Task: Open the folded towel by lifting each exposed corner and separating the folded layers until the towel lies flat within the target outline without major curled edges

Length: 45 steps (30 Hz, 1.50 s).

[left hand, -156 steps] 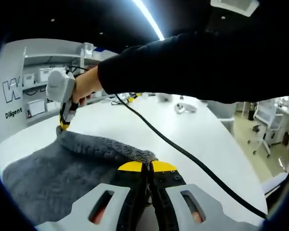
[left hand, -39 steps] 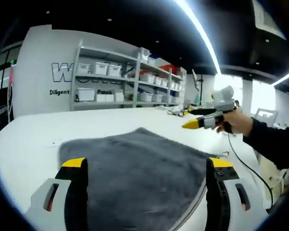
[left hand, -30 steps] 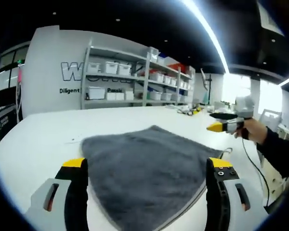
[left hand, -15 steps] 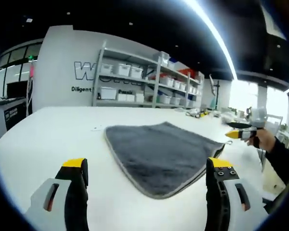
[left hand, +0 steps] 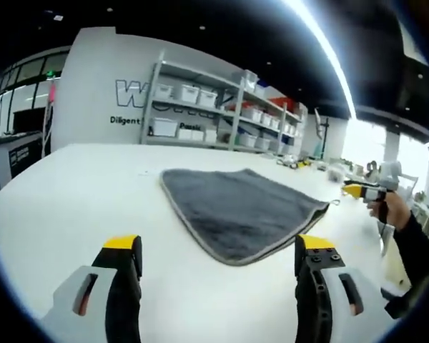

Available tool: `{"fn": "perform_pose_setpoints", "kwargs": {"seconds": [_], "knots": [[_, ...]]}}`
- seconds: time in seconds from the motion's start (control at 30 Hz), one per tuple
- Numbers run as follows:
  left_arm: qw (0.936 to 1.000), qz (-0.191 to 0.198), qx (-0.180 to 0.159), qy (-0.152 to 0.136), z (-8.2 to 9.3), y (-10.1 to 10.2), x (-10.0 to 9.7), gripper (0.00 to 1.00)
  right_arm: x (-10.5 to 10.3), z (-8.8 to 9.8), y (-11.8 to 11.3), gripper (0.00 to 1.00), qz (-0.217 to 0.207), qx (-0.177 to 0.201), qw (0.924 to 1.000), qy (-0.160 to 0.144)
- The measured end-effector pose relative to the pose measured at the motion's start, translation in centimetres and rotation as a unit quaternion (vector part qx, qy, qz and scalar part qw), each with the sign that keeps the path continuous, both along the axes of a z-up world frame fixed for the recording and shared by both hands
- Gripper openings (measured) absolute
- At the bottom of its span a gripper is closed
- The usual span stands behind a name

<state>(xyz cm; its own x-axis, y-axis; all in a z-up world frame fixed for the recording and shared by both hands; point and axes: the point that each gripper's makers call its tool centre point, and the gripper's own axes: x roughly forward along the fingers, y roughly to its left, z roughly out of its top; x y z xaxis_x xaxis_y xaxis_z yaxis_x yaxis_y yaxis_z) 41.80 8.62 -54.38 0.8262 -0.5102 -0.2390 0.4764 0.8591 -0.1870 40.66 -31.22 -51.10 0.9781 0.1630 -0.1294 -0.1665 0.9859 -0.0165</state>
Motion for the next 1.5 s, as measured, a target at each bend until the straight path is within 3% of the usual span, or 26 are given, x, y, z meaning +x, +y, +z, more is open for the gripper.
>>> {"fn": "perform_pose_setpoints", "kwargs": {"seconds": [0.1, 0.3, 0.43, 0.63, 0.7, 0.8, 1.0, 1.23, 1.5], "knots": [[0.9998, -0.004, 0.017, -0.002, -0.1, -0.1, 0.1, 0.85, -0.1, -0.2, -0.3, 0.97, -0.003, -0.009, 0.9999, 0.006], [0.9998, -0.006, 0.020, -0.001, -0.1, -0.3, 0.1, 0.82, -0.4, -0.5, -0.6, 0.96, -0.002, -0.008, 0.9999, 0.013], [0.9991, -0.019, 0.036, 0.015, -1.2, -0.7, -0.2, 0.77, -0.2, -1.3, -0.5, 0.94, 0.004, -0.008, 0.9998, 0.020], [0.9985, -0.027, 0.039, 0.027, -1.8, -1.9, 0.5, 0.68, 1.1, -2.3, -0.4, 0.85, 0.012, 0.005, 0.9989, 0.045], [0.9981, -0.032, 0.044, 0.029, -2.1, -2.4, 0.8, 0.62, 1.8, -2.2, -0.7, 0.83, 0.005, 0.023, 0.9986, 0.047], [0.9974, -0.033, 0.049, 0.040, -2.7, -2.7, 1.4, 0.62, 2.6, -1.9, -0.8, 0.74, 0.003, 0.045, 0.9977, 0.050], [0.9973, -0.030, 0.026, 0.062, -3.2, -3.2, 2.1, 0.48, 3.8, -3.0, -0.5, 0.67, 0.001, 0.054, 0.9961, 0.070], [0.9951, -0.046, 0.034, 0.081, -4.2, -4.3, 1.7, 0.43, 5.0, -4.4, 0.3, 0.63, 0.010, 0.054, 0.9949, 0.085], [0.9946, -0.051, 0.042, 0.080, -4.7, -4.8, 2.0, 0.41, 5.3, -5.3, 1.2, 0.60, 0.016, 0.057, 0.9939, 0.093]]}}
